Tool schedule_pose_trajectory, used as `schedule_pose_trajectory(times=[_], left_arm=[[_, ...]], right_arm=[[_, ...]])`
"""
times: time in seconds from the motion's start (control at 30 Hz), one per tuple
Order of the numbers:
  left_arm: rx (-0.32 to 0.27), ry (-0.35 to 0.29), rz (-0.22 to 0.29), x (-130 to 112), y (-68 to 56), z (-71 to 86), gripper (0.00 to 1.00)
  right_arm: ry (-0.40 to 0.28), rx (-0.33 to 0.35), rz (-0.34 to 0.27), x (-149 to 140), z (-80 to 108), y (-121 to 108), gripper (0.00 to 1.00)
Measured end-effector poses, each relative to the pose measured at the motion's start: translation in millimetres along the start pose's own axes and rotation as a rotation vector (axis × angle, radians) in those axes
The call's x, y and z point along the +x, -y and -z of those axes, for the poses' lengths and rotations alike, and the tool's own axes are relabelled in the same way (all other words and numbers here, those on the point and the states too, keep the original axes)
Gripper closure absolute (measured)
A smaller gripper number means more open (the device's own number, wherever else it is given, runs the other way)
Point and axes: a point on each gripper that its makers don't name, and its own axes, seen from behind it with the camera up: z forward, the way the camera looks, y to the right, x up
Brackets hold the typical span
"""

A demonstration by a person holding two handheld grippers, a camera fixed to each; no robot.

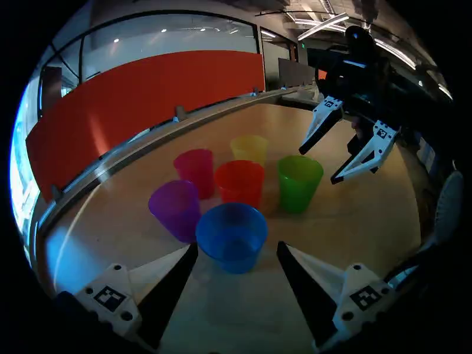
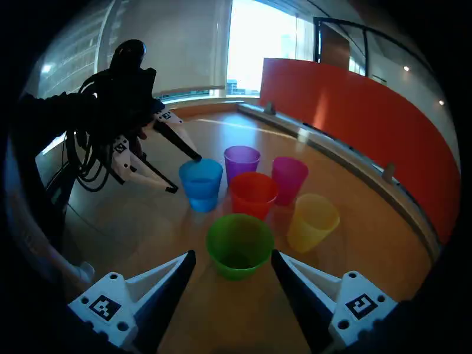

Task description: Pour water

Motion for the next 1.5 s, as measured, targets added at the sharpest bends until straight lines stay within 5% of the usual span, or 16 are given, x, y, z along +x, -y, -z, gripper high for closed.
schedule_pose_trajectory(times=[0.93,1.2,1.5], left_arm=[[-0.017,0.009,0.011,4,2.8,-26.5,0.00],[-0.024,0.011,0.021,3,1.5,-28.2,0.01],[-0.029,0.013,0.056,3,4.7,-28.1,0.14]], right_arm=[[0.028,-0.010,-0.011,-3,-38.6,-7,0.01],[0.027,-0.006,-0.018,-3,-41.8,-5,0.07],[0.019,0.000,-0.021,-4,-41.3,-4,0.08]])
